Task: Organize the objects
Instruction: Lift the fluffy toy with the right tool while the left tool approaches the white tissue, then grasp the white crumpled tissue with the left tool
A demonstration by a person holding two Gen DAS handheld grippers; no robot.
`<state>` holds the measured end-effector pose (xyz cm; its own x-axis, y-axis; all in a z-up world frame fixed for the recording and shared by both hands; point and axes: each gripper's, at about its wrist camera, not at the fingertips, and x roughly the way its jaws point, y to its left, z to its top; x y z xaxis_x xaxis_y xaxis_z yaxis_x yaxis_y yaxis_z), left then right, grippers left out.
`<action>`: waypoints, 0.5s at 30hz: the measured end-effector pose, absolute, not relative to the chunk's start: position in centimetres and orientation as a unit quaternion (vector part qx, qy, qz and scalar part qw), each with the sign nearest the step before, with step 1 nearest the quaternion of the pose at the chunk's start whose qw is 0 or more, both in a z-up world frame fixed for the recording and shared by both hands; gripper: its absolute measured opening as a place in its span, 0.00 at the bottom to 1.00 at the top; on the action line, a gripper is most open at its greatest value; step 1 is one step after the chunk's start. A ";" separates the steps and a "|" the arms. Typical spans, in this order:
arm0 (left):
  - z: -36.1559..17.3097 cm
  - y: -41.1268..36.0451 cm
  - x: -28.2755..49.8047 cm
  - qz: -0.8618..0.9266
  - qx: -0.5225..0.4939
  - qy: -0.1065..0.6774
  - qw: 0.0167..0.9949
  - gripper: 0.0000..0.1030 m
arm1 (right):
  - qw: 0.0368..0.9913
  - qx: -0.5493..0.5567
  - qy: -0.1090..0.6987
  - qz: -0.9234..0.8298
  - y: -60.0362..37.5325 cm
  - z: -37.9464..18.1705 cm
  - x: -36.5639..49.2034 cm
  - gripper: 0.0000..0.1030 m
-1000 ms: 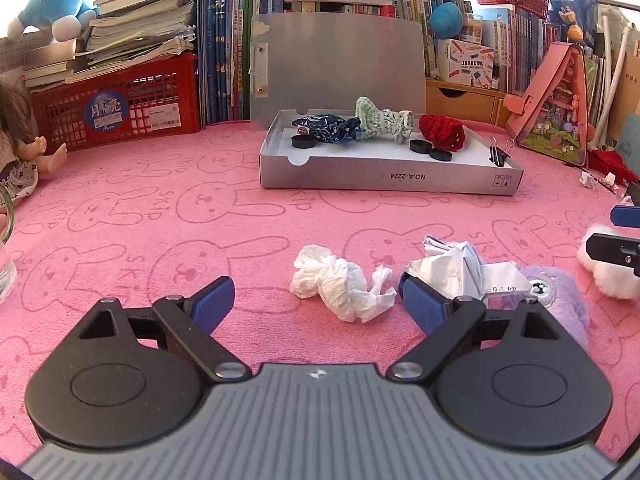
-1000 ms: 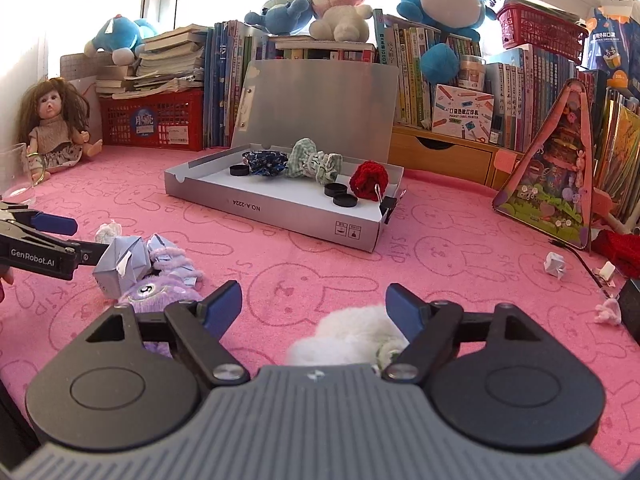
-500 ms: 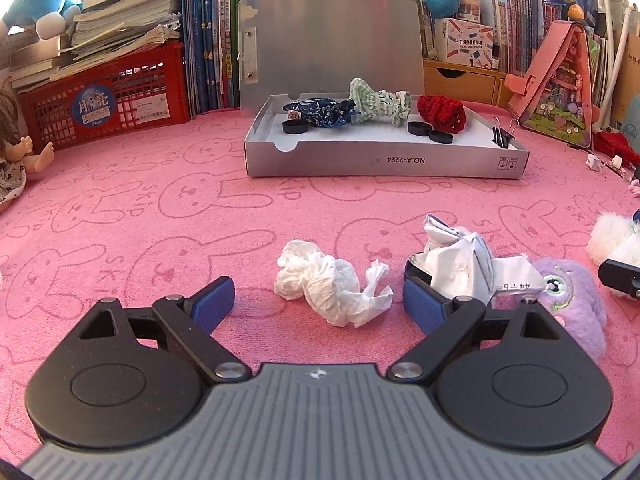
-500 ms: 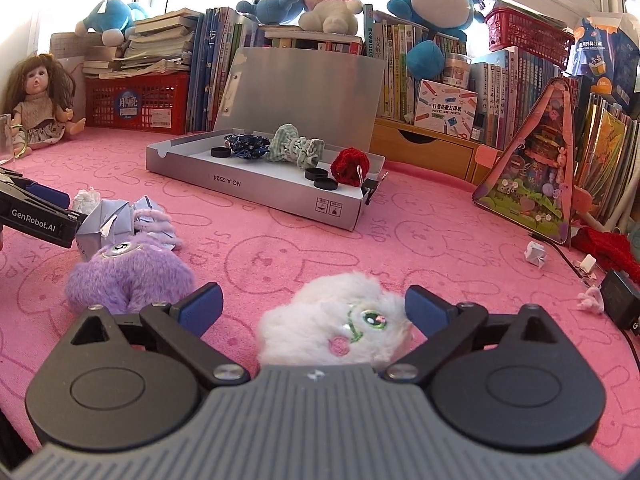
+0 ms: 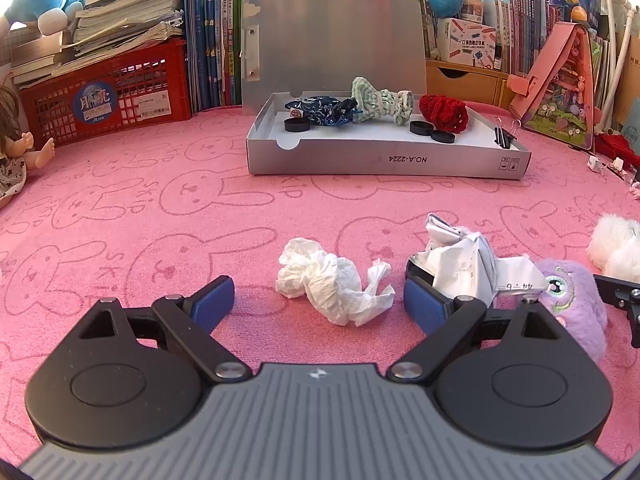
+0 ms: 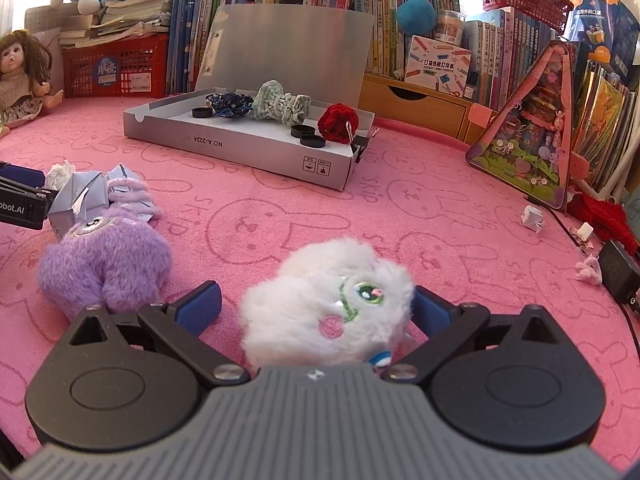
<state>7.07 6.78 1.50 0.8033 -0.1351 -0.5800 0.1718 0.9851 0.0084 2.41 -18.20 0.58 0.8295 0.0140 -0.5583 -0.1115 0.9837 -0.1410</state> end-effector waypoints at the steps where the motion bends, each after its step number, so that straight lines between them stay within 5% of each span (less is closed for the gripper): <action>1: 1.5 6.8 7.0 -0.080 0.030 0.302 0.949 0.91 | 0.953 -0.086 0.290 0.032 -18.1 0.6 2.4 1.00; 6: 1.5 7.0 6.6 -0.070 0.027 0.294 0.953 0.87 | 0.952 -0.077 0.294 0.023 -18.4 0.7 1.8 0.99; 10: 1.7 7.2 6.0 -0.072 0.029 0.287 0.955 0.74 | 0.954 -0.073 0.290 0.024 -18.9 0.7 0.7 0.98; 15: 2.0 7.0 5.8 -0.085 0.029 0.286 0.954 0.58 | 0.957 -0.046 0.283 0.043 -19.7 1.2 -0.4 0.81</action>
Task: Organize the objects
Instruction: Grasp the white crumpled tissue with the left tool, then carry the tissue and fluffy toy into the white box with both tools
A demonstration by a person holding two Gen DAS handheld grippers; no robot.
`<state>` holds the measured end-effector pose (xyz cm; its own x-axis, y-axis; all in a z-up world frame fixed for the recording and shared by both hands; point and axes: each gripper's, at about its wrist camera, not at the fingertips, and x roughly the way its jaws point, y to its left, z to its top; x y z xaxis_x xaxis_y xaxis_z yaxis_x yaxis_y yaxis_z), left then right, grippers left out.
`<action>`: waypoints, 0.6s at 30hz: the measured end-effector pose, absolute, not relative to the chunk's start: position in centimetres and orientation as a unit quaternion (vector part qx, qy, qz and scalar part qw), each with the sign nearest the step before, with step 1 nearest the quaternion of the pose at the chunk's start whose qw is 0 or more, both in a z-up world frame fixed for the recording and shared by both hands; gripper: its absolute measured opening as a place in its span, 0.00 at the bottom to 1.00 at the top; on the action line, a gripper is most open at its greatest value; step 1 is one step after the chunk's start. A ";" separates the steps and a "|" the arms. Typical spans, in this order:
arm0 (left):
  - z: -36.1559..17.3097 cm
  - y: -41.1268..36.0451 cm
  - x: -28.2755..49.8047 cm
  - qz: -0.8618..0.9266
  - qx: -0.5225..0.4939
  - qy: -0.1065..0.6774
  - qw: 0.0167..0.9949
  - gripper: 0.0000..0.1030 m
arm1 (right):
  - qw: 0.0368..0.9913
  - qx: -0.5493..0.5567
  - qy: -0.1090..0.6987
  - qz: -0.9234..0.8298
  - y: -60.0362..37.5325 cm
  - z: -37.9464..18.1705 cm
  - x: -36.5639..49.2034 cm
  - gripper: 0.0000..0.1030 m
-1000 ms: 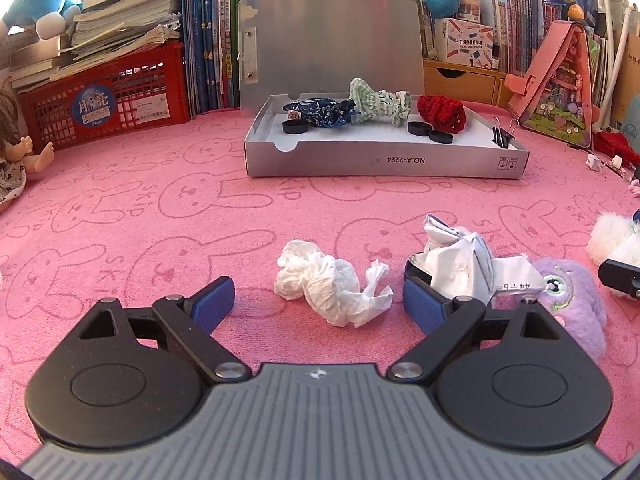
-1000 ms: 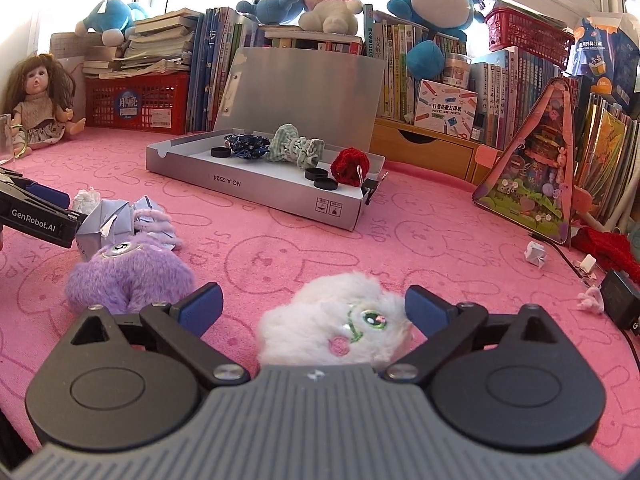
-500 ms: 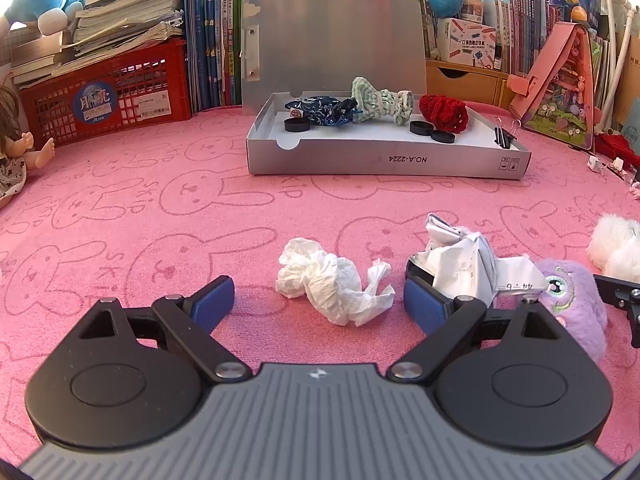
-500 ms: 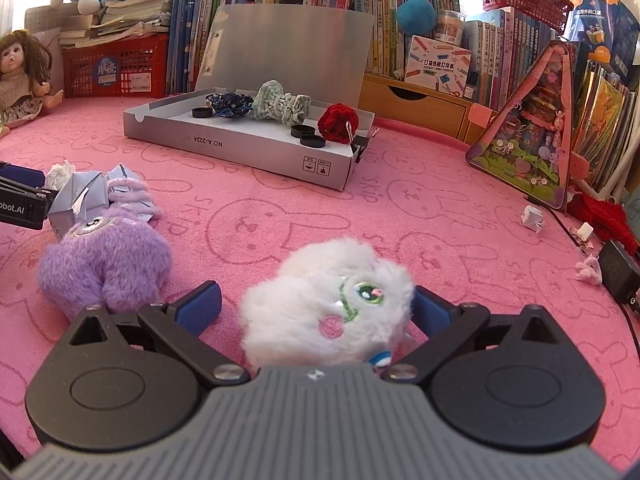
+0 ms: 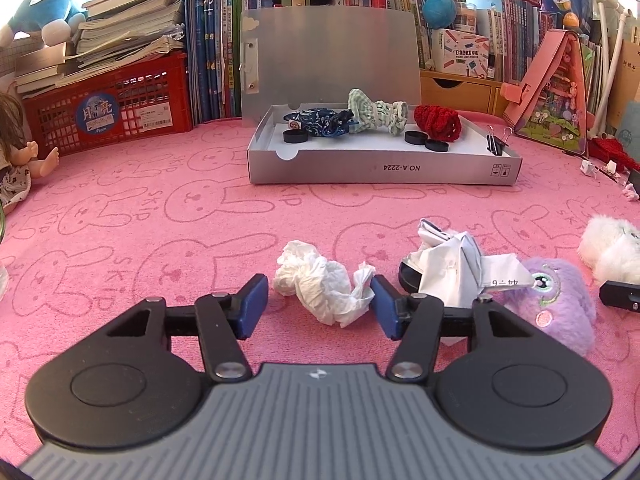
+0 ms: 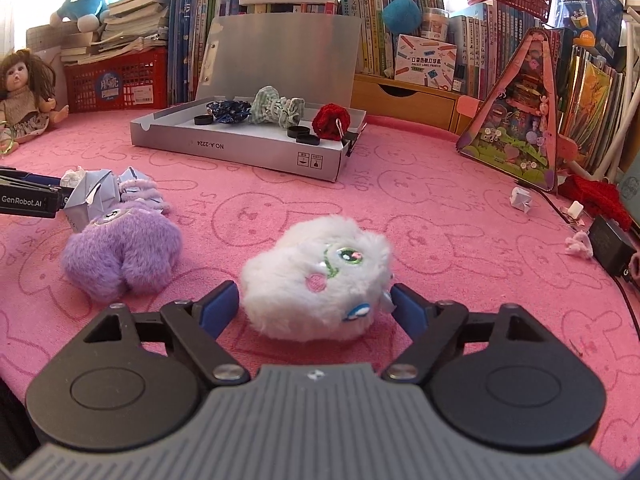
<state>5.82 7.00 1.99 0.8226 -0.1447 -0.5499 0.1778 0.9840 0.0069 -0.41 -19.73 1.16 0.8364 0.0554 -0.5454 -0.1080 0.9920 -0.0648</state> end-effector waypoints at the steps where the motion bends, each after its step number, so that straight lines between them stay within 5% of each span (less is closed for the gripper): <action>1: 2.0 7.0 5.9 -0.085 0.025 0.286 0.954 0.53 | 0.959 -0.041 0.278 0.046 -19.8 1.3 -0.6 0.79; 3: 2.2 6.8 6.0 -0.084 0.022 0.287 0.954 0.49 | 0.961 -0.041 0.270 0.044 -19.7 1.6 -0.6 0.67; 18: 4.2 5.9 6.5 -0.095 0.023 0.274 0.957 0.46 | 0.966 -0.003 0.252 0.058 -20.0 3.4 1.6 0.64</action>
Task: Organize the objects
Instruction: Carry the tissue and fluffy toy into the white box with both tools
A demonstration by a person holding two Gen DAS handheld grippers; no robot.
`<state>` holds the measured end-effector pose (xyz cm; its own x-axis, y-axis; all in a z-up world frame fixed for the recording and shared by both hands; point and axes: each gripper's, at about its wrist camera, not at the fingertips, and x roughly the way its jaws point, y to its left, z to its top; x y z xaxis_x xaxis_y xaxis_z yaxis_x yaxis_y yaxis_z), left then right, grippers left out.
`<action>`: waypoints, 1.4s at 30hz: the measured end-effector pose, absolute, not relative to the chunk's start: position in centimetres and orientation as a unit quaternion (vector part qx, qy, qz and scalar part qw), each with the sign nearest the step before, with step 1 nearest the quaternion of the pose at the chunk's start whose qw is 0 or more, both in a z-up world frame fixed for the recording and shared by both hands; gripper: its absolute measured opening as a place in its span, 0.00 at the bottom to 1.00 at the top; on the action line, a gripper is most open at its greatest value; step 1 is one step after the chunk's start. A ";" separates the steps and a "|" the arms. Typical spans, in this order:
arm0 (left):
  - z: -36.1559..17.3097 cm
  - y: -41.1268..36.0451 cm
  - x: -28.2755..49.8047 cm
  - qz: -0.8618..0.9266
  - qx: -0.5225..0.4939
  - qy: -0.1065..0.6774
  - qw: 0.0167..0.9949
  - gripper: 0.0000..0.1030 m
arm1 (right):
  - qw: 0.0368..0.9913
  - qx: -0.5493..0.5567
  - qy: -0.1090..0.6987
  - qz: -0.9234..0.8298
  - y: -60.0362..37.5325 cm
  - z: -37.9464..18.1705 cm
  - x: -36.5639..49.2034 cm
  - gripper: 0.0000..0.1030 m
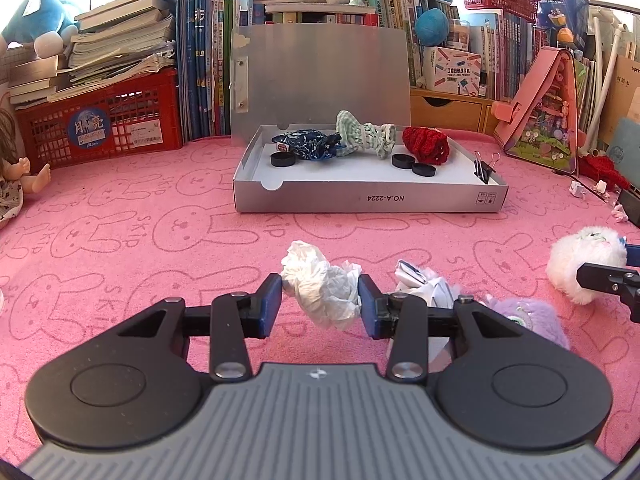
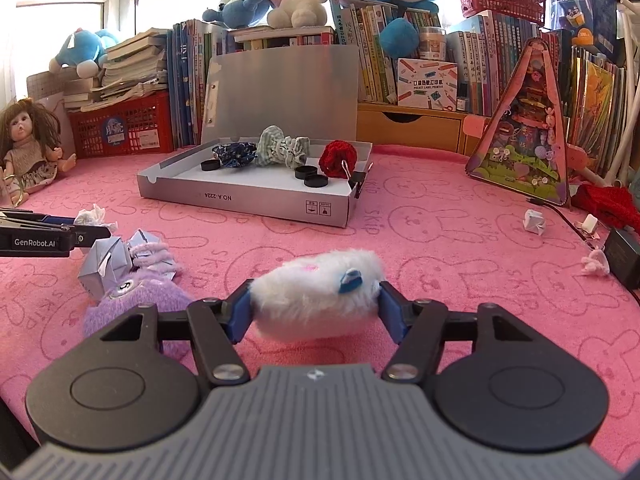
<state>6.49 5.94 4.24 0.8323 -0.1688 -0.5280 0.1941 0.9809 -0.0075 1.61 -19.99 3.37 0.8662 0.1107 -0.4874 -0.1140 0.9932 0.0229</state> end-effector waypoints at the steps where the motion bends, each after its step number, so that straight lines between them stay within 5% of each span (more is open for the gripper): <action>1: 4.4 5.9 6.8 -0.095 0.024 0.273 0.957 0.46 | 0.966 -0.001 0.251 0.058 -20.0 3.6 1.9 0.64; 20: 8.1 5.1 14.8 -0.067 0.005 0.266 0.962 0.46 | 0.965 0.029 0.257 0.048 -19.7 6.2 10.0 0.44; 30: 6.8 5.0 14.6 -0.066 0.013 0.272 0.960 0.46 | 0.968 0.011 0.246 0.040 -19.4 4.1 9.8 0.88; 35: 6.4 4.9 14.8 -0.063 0.014 0.275 0.959 0.46 | 0.962 -0.013 0.264 0.065 -18.7 3.3 11.0 1.00; 38: 6.4 5.0 15.0 -0.061 0.010 0.278 0.959 0.46 | 0.953 -0.032 0.294 0.063 -18.0 2.5 11.9 0.98; 42: 7.1 5.8 15.0 -0.062 -0.009 0.277 0.959 0.46 | 0.945 -0.031 0.321 0.052 -17.7 2.2 12.1 0.71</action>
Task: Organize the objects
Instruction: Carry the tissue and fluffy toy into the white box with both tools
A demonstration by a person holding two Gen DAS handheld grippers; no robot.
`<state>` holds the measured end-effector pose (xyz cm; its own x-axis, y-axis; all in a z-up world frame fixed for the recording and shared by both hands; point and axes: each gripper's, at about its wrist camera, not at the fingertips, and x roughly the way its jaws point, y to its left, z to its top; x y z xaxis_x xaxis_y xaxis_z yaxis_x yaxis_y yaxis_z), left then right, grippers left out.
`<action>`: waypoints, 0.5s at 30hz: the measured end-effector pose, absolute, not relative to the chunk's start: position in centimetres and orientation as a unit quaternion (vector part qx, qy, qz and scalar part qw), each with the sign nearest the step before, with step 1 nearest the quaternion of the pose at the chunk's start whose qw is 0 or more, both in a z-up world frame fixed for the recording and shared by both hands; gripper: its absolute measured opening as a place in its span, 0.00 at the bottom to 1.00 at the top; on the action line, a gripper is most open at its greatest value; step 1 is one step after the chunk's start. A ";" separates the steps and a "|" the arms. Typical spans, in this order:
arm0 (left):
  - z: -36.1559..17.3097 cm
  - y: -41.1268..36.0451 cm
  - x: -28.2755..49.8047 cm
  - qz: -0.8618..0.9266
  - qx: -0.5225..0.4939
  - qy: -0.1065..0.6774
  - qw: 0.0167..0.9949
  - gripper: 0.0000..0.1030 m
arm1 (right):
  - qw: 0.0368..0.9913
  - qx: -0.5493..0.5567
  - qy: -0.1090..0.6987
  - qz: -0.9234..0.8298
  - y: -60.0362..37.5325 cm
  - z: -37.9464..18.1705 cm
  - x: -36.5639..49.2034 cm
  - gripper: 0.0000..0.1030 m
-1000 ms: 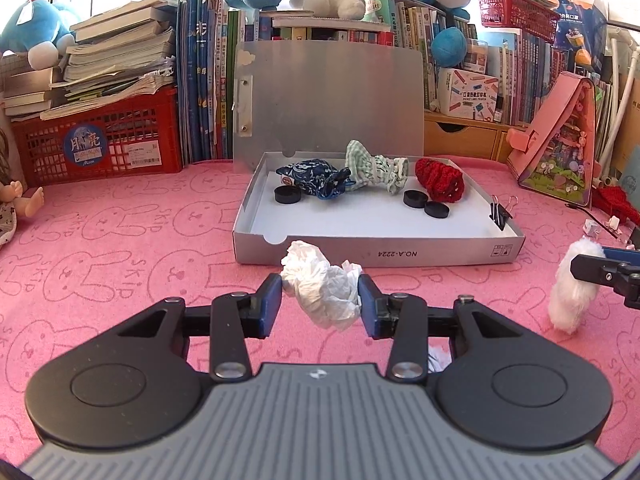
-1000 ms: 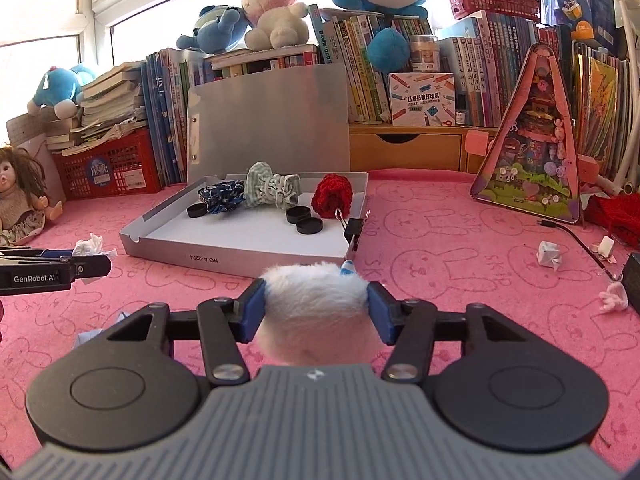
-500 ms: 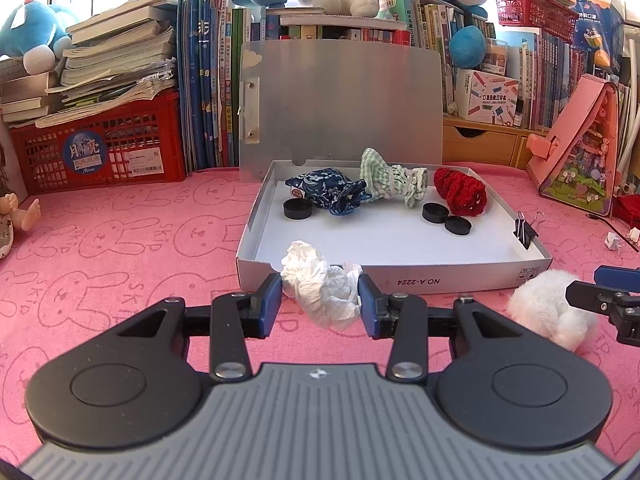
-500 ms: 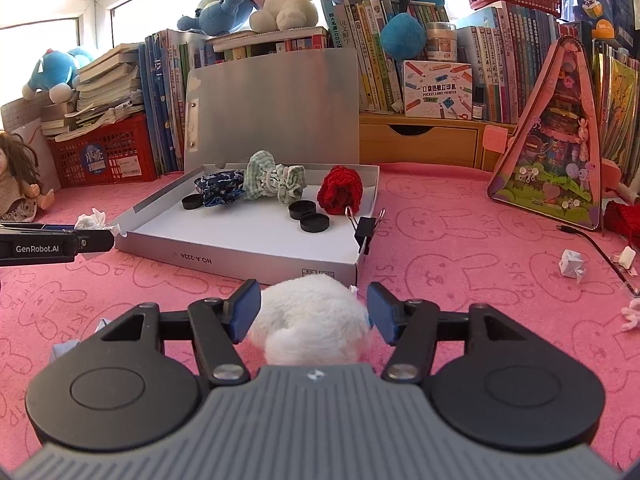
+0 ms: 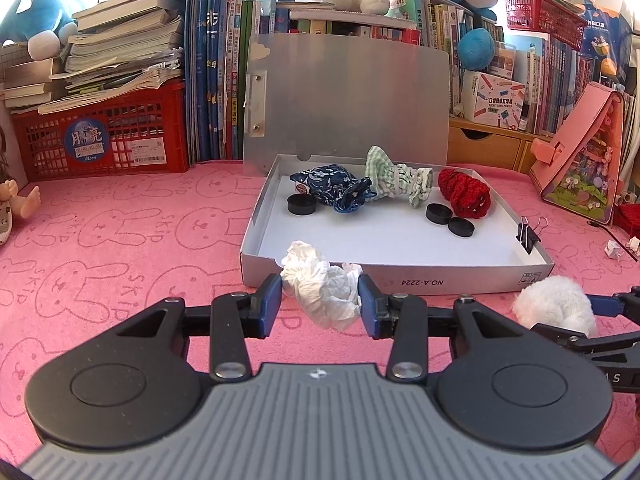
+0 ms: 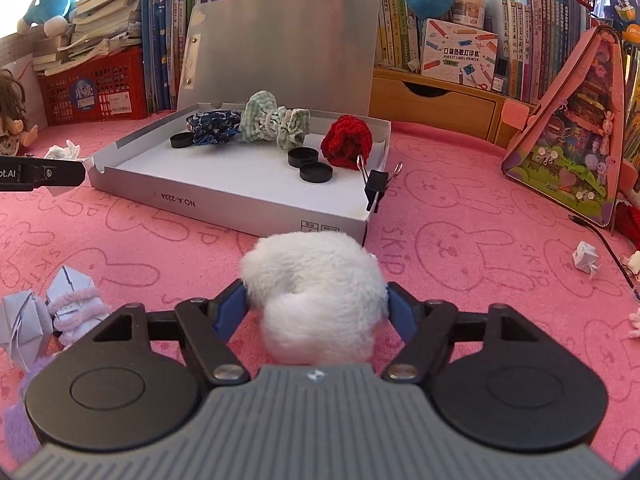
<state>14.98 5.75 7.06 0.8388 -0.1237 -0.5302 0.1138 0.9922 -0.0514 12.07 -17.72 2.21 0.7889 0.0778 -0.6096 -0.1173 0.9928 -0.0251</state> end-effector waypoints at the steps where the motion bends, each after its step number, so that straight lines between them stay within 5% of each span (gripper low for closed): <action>1: 7.3 5.9 14.9 -0.061 -0.008 0.273 0.960 0.46 | 0.946 -0.026 0.318 0.058 -17.8 2.4 11.9 0.70; 15: 10.0 6.2 16.6 -0.071 -0.009 0.233 0.970 0.46 | 0.962 -0.020 0.256 0.088 -17.3 7.9 12.9 0.70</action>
